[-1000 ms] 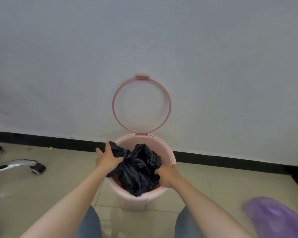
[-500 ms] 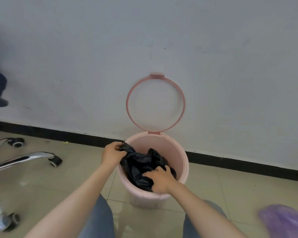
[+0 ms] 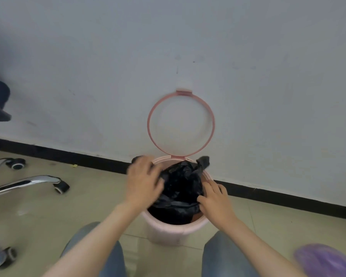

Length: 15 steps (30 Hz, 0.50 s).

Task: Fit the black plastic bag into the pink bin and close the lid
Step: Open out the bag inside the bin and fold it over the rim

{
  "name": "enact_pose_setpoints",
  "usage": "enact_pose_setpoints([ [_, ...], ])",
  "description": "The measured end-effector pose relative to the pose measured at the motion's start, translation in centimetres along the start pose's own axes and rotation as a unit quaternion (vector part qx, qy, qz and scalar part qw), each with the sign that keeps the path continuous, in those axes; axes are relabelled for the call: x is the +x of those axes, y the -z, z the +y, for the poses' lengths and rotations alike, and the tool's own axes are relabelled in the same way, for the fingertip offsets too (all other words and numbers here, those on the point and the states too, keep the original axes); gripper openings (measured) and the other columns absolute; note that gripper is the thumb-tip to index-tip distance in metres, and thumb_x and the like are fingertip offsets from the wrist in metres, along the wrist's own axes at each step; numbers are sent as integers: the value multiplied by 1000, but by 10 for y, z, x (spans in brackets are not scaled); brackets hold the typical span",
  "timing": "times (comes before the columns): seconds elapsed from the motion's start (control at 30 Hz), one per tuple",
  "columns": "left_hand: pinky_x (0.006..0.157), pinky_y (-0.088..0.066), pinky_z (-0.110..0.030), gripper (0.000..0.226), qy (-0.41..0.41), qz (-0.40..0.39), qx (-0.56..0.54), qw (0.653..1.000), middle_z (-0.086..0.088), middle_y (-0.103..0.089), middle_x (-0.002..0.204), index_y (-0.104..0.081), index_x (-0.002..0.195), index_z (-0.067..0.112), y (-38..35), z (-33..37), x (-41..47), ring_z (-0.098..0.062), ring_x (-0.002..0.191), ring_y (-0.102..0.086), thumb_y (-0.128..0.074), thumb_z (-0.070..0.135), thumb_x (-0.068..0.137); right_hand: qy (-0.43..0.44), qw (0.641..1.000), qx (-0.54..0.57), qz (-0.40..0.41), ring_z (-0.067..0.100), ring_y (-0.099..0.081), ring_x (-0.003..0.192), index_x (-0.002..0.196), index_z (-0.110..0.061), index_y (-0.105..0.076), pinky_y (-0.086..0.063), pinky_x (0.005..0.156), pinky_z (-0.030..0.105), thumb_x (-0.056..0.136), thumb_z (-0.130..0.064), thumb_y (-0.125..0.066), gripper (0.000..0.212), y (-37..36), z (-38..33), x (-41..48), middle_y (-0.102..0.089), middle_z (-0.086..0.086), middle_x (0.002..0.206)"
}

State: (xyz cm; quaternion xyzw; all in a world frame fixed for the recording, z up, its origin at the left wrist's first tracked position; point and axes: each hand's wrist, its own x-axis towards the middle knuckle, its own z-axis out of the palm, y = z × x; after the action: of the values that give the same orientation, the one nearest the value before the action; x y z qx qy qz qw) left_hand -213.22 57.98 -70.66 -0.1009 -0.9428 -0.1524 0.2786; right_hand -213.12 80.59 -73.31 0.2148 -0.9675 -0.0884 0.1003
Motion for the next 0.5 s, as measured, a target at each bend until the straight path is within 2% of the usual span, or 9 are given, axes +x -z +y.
enact_pose_setpoints([
  [0.03, 98, -44, -54, 46, -101, -131, -1, 986, -17, -53, 132, -52, 121, 16, -2, 14, -6, -30, 127, -34, -48, 36, 80, 5, 1000, -2, 24, 28, -57, 101, 50, -23, -61, -47, 76, 36, 41, -22, -83, 23, 0, 1, -3, -70, 6, 91],
  [0.07, 111, -31, -51, 55, -130, -282, 5, 951, -12, -39, 146, -39, 135, 18, -7, 24, -12, -27, 137, -24, -45, 41, 85, 13, 999, -5, 38, 29, -51, 106, 50, -21, -60, -44, 80, 38, 41, -20, -83, 25, 2, 2, -6, -70, 9, 96],
  [0.1, 117, -18, -47, 64, -125, -396, 30, 909, -8, -25, 153, -24, 143, 19, -12, 30, -17, -25, 142, -16, -43, 44, 87, 19, 998, -12, 53, 31, -47, 110, 49, -19, -58, -44, 83, 40, 41, -19, -83, 26, 2, 2, -9, -70, 13, 102],
  [0.13, 117, -14, -43, 68, -112, -436, 60, 891, -8, -22, 154, -16, 145, 20, -19, 31, -23, -26, 142, -17, -44, 44, 88, 25, 997, -24, 63, 32, -46, 114, 48, -18, -57, -47, 86, 41, 42, -18, -84, 28, 3, 3, -11, -69, 15, 108],
  [0.2, 99, -36, -34, 59, -131, -394, 90, 905, -6, -54, 133, -35, 138, 26, -30, 26, -31, -24, 122, -48, -54, 36, 83, 63, 992, -45, 96, 33, -43, 119, 47, -17, -55, -44, 94, 47, 47, -16, -83, 28, 3, 5, -16, -65, 16, 118],
  [0.23, 75, -42, -27, 47, -166, -363, 103, 911, 2, -70, 101, -57, 118, 34, -30, 22, -34, -16, 95, -63, -66, 36, 72, 92, 987, -58, 121, 32, -39, 122, 47, -16, -55, -34, 101, 50, 54, -13, -79, 25, 2, 9, -19, -62, 14, 123],
  [0.3, 46, -22, -19, 33, -209, -340, 155, 904, 10, -58, 44, -69, 64, 36, -24, 14, -37, -5, 44, -55, -81, 33, 33, 151, 973, -98, 146, 30, -34, 126, 50, -17, -58, -15, 107, 51, 67, -9, -66, 20, -4, 13, -26, -57, 8, 131],
  [0.4, 34, -22, -17, 37, -224, -316, 173, 906, 9, -52, 40, -67, 53, 28, -22, 6, -54, -6, 40, -50, -80, 23, 20, 228, 956, -118, 139, 27, -48, 121, 53, -21, -66, -12, 106, 51, 74, -12, -50, 28, -15, 13, -42, -69, -2, 113],
  [0.5, 33, -33, -17, 38, -257, -246, 140, 924, 10, -56, 48, -71, 60, 24, -21, -2, -72, -9, 49, -53, -83, 21, 24, 212, 959, -108, 151, 22, -66, 92, 65, -20, -66, -15, 109, 49, 76, -9, -43, 28, -30, 10, -55, -72, -3, 77],
])
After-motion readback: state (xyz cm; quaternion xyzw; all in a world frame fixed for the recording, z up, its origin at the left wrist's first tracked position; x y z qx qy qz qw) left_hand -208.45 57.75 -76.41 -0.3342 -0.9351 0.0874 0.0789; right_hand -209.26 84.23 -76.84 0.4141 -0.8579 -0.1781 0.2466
